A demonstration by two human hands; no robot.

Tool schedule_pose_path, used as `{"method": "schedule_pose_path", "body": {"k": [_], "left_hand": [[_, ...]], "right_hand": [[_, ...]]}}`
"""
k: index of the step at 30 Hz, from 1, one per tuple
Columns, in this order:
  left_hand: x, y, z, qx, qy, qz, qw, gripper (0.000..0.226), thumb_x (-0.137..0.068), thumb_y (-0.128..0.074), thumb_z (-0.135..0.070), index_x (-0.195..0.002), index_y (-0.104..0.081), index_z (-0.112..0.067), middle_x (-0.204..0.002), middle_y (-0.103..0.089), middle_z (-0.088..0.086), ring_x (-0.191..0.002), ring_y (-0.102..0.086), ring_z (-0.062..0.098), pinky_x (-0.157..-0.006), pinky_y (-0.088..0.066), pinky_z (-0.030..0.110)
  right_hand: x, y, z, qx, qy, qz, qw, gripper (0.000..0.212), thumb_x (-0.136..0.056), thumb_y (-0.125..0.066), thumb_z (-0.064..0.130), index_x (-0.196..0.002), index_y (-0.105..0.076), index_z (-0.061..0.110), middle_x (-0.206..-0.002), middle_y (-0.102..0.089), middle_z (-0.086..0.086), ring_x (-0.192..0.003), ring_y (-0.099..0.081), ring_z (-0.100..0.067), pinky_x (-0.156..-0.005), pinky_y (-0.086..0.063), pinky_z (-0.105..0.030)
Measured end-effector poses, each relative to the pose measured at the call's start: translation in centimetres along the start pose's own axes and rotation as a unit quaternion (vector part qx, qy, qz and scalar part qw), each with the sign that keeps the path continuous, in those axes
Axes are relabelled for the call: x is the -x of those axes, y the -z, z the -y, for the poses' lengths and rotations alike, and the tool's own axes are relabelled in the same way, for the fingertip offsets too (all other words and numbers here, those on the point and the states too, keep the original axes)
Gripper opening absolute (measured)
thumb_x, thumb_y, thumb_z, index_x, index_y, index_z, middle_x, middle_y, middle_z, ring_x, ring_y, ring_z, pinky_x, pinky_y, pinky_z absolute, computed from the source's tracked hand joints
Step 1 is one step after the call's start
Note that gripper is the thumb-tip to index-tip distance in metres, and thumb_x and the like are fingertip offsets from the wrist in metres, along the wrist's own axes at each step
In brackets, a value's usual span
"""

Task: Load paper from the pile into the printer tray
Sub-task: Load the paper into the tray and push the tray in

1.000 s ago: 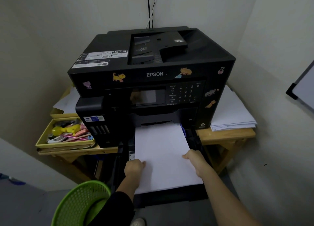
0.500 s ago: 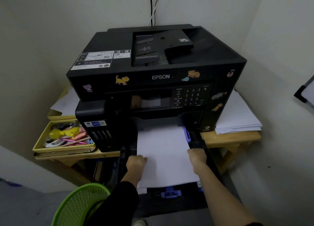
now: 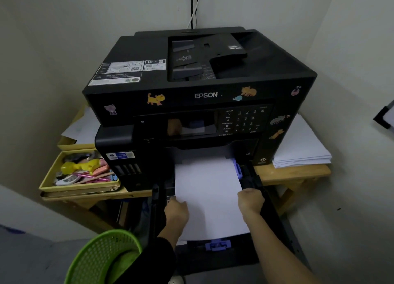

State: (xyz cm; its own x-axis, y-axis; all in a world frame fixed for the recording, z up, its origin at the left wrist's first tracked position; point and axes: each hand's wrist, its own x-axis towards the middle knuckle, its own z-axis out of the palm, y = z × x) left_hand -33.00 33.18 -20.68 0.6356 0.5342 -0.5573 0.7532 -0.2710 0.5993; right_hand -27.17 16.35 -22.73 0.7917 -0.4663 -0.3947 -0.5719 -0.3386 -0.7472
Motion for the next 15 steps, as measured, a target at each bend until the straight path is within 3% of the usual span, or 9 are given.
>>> {"method": "schedule_pose_path", "body": {"k": [6, 9, 11, 13, 15], "left_hand": [[-0.5, 0.1, 0.4, -0.053, -0.018, 0.000, 0.998, 0.040, -0.097, -0.048, -0.017, -0.132, -0.046, 0.003, -0.128, -0.056, 0.022, -0.113, -0.059, 0.035, -0.089, -0.050, 0.035], [-0.3, 0.3, 0.6, -0.191, -0.058, -0.033, 0.979, 0.049, -0.097, -0.047, -0.028, -0.136, -0.040, 0.001, -0.140, -0.043, 0.018, -0.125, -0.048, 0.033, -0.102, -0.045, 0.039], [0.7, 0.7, 0.4, -0.287, -0.103, -0.080, 0.949, 0.059, -0.096, -0.044, -0.037, -0.143, -0.029, -0.005, -0.146, -0.029, 0.014, -0.133, -0.034, 0.032, -0.106, -0.036, 0.040], [1.7, 0.9, 0.6, -0.322, -0.196, -0.093, 0.922, 0.065, -0.094, -0.043, -0.047, -0.146, -0.026, -0.010, -0.149, -0.023, 0.011, -0.136, -0.027, 0.030, -0.110, -0.030, 0.038], [2.5, 0.8, 1.3, -0.295, -0.295, -0.012, 0.909, 0.073, -0.089, -0.048, -0.054, -0.147, -0.027, -0.016, -0.154, -0.017, 0.006, -0.142, -0.019, 0.025, -0.116, -0.022, 0.034]], "right_hand": [[-0.1, 0.0, -0.2, 0.055, 0.043, 0.001, 0.998, 0.020, -0.083, -0.052, -0.003, -0.081, -0.072, -0.005, -0.089, -0.070, -0.024, -0.088, -0.067, -0.038, -0.075, -0.057, -0.041], [1.0, 0.5, -0.1, 0.145, 0.096, 0.002, 0.985, 0.020, -0.087, -0.050, 0.003, -0.093, -0.069, 0.001, -0.099, -0.068, -0.019, -0.091, -0.065, -0.033, -0.071, -0.052, -0.033], [1.8, 0.7, -0.2, 0.252, 0.148, -0.010, 0.956, 0.032, -0.089, -0.053, 0.012, -0.120, -0.060, 0.007, -0.126, -0.057, -0.017, -0.114, -0.054, -0.032, -0.089, -0.048, -0.038], [2.9, 1.2, -0.4, 0.306, 0.208, 0.013, 0.929, 0.048, -0.087, -0.055, 0.017, -0.134, -0.049, 0.013, -0.143, -0.039, -0.009, -0.130, -0.036, -0.029, -0.105, -0.037, -0.040], [3.8, 1.9, -0.7, 0.277, 0.266, 0.125, 0.915, 0.060, -0.082, -0.055, 0.010, -0.141, -0.042, 0.015, -0.150, -0.031, -0.004, -0.139, -0.023, -0.024, -0.114, -0.028, -0.036]]}}
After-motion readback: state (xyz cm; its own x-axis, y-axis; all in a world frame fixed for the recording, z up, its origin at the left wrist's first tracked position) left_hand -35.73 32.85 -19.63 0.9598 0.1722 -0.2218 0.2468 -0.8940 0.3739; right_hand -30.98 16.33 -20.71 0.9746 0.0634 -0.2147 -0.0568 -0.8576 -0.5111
